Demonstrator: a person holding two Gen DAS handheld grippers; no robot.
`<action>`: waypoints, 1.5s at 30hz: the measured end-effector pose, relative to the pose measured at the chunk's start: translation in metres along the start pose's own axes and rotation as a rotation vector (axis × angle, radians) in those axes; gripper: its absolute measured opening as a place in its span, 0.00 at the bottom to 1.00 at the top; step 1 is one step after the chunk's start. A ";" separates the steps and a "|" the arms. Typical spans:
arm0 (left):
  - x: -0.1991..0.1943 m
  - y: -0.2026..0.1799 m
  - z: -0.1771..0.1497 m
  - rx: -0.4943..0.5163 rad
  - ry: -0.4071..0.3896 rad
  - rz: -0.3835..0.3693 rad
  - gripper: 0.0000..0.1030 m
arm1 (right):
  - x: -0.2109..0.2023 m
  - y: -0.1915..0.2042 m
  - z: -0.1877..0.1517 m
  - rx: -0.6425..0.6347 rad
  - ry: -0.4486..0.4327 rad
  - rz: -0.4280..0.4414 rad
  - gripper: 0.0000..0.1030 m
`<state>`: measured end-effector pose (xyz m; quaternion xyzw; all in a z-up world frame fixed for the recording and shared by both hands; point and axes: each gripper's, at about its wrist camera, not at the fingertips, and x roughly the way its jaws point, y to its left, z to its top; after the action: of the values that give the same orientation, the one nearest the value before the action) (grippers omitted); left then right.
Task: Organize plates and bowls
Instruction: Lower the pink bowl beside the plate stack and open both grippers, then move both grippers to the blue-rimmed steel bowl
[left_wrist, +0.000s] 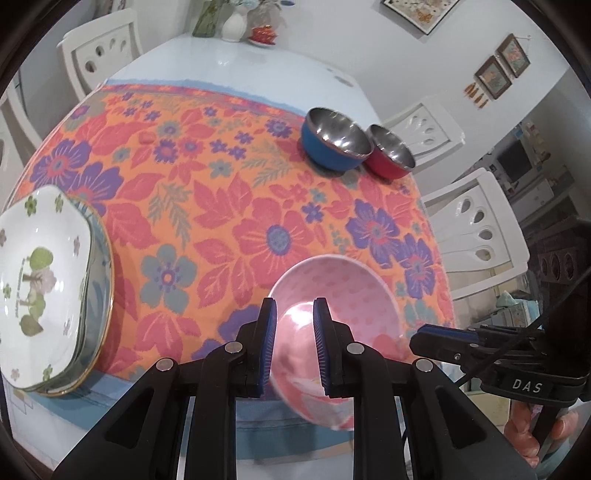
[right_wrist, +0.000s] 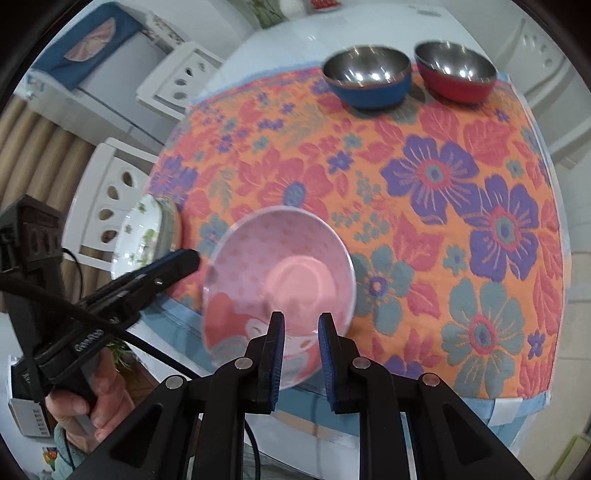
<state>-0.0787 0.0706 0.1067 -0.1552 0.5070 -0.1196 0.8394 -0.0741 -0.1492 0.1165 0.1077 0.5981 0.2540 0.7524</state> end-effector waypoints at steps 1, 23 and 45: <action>-0.002 -0.003 0.002 0.007 -0.007 -0.005 0.17 | -0.004 0.001 0.001 -0.001 -0.017 0.013 0.17; 0.000 -0.037 0.107 0.055 -0.119 -0.083 0.76 | -0.063 -0.064 0.071 0.221 -0.328 0.087 0.52; 0.179 -0.017 0.221 0.035 0.082 -0.031 0.60 | 0.049 -0.146 0.189 0.338 -0.184 0.037 0.52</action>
<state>0.1991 0.0217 0.0643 -0.1431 0.5362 -0.1478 0.8186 0.1508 -0.2210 0.0559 0.2661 0.5588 0.1529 0.7705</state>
